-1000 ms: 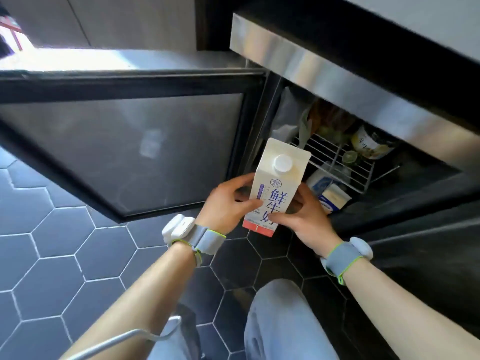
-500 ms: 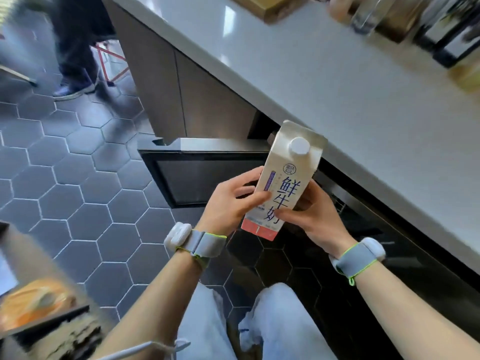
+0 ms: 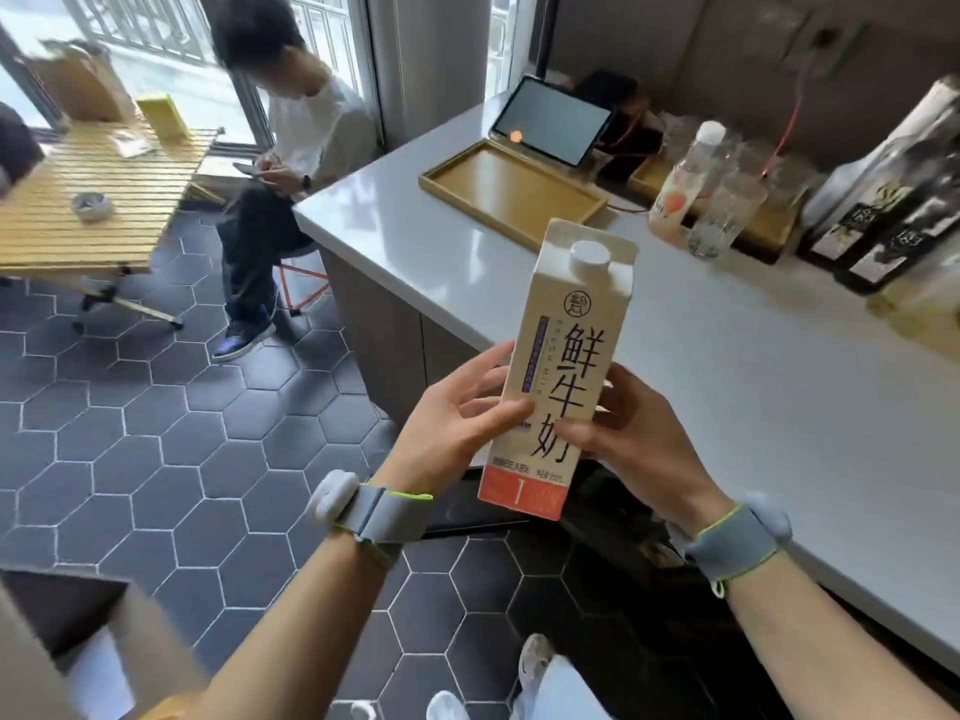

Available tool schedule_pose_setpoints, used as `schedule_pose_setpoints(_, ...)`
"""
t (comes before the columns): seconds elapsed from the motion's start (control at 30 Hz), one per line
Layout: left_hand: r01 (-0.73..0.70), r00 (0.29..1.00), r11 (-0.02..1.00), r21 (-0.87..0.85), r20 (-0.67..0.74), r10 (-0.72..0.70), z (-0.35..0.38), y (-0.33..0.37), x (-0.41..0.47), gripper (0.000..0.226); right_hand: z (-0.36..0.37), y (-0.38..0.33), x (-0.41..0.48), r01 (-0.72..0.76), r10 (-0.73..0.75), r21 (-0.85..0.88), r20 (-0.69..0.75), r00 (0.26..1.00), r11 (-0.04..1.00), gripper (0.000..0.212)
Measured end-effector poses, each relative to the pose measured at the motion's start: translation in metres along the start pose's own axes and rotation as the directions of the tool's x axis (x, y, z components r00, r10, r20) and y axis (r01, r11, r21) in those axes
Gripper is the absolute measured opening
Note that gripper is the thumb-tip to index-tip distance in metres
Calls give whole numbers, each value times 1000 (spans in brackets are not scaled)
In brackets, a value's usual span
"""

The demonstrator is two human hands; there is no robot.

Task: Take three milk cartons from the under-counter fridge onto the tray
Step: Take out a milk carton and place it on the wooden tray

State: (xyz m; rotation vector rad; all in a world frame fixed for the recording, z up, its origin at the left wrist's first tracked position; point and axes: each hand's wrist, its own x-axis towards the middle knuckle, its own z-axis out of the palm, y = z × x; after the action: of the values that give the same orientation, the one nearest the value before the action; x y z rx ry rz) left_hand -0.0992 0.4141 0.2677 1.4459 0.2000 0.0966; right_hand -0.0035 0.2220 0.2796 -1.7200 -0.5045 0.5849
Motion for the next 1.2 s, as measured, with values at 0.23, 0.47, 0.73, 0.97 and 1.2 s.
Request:
schedule_pose_setpoints(0.23, -1, 998, 999, 42, -57, 4, -17, 23, 66, 55, -10, -12, 68, 27, -23, 95, -36, 999, 995, 71)
schedule_pose_setpoints(0.47, 24, 993, 1000, 7, -114, -24, -54, 41, 124, 59, -1, -20, 141, 7, -5, 151, -14, 1000, 989, 70)
schedule_pose_setpoints(0.73, 35, 999, 999, -3, 39, -35, -100, 43, 204, 58, 19, -17, 184, -21, 36, 84, -187, 982, 996, 74)
schedule_pose_setpoints(0.97, 37, 956, 999, -3, 293, -35, -168, 47, 272, 54, 84, -19, 232, -38, 111, 186, -401, 909, 982, 73)
schedule_pose_setpoints(1.2, 59, 891, 998, 26, 450, -65, -251, 67, 323, 54, 157, -44, 292, -36, 165, 252, -510, 844, 967, 64)
